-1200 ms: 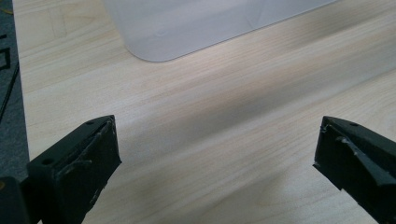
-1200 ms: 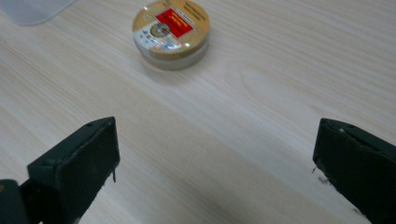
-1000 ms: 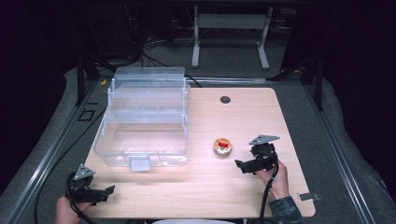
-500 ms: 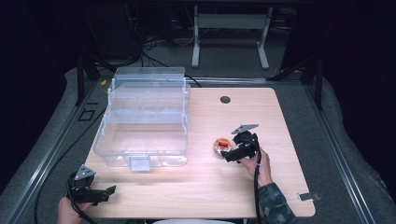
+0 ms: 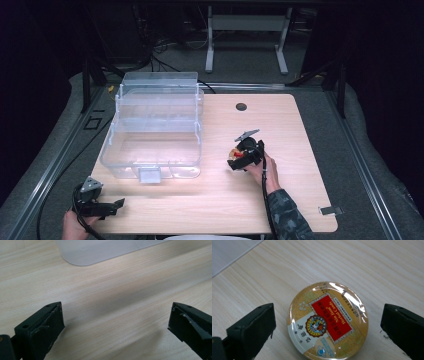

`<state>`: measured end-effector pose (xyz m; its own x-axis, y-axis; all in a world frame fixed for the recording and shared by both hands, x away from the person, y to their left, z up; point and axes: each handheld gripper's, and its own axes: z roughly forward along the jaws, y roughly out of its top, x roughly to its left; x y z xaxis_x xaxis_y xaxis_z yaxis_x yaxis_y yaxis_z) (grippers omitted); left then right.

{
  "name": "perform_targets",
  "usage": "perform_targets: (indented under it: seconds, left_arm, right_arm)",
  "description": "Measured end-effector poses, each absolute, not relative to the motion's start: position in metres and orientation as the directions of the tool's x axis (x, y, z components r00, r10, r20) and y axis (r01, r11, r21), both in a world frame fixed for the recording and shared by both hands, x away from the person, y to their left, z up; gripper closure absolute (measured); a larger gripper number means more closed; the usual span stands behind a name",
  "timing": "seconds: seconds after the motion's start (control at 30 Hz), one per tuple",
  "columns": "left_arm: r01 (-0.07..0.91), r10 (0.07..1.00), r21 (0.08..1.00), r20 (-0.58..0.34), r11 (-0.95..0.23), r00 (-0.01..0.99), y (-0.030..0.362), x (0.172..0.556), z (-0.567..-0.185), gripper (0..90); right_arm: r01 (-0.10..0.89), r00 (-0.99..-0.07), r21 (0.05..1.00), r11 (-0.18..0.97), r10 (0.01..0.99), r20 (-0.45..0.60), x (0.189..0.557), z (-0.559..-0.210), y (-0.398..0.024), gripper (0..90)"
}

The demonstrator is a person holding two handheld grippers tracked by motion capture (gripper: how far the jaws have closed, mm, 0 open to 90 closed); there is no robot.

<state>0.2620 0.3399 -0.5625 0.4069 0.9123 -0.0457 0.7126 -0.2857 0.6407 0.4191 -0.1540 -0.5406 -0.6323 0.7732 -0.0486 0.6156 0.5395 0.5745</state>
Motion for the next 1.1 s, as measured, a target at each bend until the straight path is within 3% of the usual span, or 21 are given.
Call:
perform_targets:
  seconds: [0.07,0.2,0.43,0.57,0.63,1.1]
  left_arm:
    - [0.713,0.911,0.637,-0.039,-0.294,0.411,0.3384,0.2623,-0.5636,0.0]
    - [0.711,0.913,0.641,-0.041,-0.288,0.406,0.339,0.2623,-0.5634,0.0]
    - [0.714,0.914,0.637,-0.036,-0.291,0.405,0.3395,0.2621,-0.5635,0.0]
    - [0.716,0.914,0.634,-0.037,-0.291,0.405,0.3394,0.2625,-0.5637,0.0]
    - [0.717,0.913,0.634,-0.04,-0.291,0.405,0.3389,0.2627,-0.5643,0.0]
    - [0.714,0.912,0.631,-0.026,-0.303,0.409,0.3381,0.2622,-0.5605,0.0]
  right_arm:
    - [0.628,-0.63,0.536,0.565,0.773,-0.076,0.4202,-0.5416,-0.1507,4.2]
    - [0.605,-0.651,0.596,0.529,0.759,-0.012,0.4231,-0.5465,-0.1524,14.1]
    - [0.638,-0.632,0.515,0.572,0.771,-0.075,0.4219,-0.5424,-0.1514,18.8]
    - [0.638,-0.633,0.511,0.575,0.771,-0.077,0.4228,-0.5427,-0.1507,19.2]
    - [0.622,-0.646,0.561,0.546,0.763,-0.026,0.4248,-0.5472,-0.1506,19.5]
    - [0.627,-0.65,0.53,0.572,0.758,-0.05,0.4235,-0.5372,-0.1511,19.8]
